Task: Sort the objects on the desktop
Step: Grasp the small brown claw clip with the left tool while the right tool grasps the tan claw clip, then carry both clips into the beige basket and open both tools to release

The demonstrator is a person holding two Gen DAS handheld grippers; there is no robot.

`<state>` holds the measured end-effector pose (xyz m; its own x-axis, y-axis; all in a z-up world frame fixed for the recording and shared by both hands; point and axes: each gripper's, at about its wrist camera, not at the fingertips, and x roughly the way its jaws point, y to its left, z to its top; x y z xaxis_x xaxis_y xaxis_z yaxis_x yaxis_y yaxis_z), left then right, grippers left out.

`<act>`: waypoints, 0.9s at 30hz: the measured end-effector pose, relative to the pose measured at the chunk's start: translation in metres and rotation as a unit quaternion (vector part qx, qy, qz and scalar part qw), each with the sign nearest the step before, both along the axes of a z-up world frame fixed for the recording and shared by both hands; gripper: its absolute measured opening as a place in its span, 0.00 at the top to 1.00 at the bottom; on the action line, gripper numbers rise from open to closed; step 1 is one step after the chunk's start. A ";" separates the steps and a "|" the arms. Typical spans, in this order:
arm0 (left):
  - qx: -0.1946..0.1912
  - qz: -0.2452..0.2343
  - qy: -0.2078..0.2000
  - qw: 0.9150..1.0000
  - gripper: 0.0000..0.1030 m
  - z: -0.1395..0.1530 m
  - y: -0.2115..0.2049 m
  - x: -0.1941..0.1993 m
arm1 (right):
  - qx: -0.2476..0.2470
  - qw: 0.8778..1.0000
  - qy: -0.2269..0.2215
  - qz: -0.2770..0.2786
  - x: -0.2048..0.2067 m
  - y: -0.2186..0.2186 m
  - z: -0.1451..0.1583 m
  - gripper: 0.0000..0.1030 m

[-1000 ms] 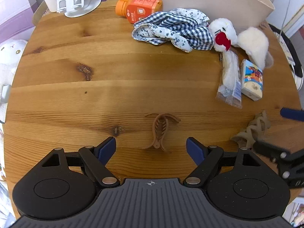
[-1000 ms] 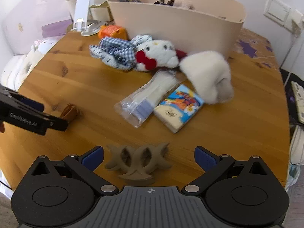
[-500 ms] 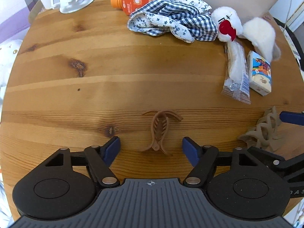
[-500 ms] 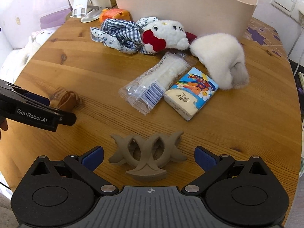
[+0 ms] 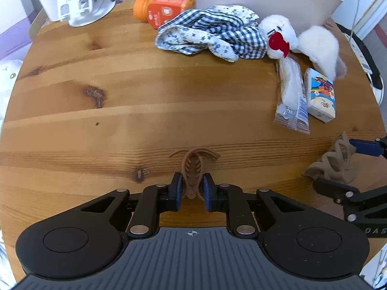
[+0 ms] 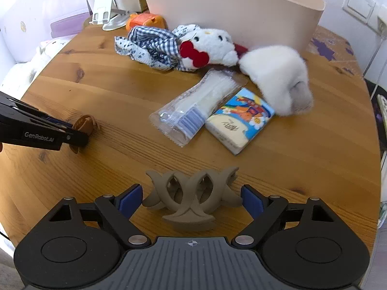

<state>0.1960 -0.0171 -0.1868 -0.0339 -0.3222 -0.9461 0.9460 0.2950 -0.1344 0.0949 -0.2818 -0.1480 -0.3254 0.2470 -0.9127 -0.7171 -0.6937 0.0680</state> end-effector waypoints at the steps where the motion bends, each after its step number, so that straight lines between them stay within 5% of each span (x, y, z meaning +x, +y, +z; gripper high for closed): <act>1: -0.001 0.005 0.000 1.000 0.83 0.002 0.002 0.000 | 0.000 1.000 0.002 0.000 0.002 0.001 0.002 0.15; 27: -0.086 0.022 -0.021 0.996 0.83 0.068 -0.021 0.004 | 0.055 0.996 0.068 -0.018 0.031 0.026 0.059 0.16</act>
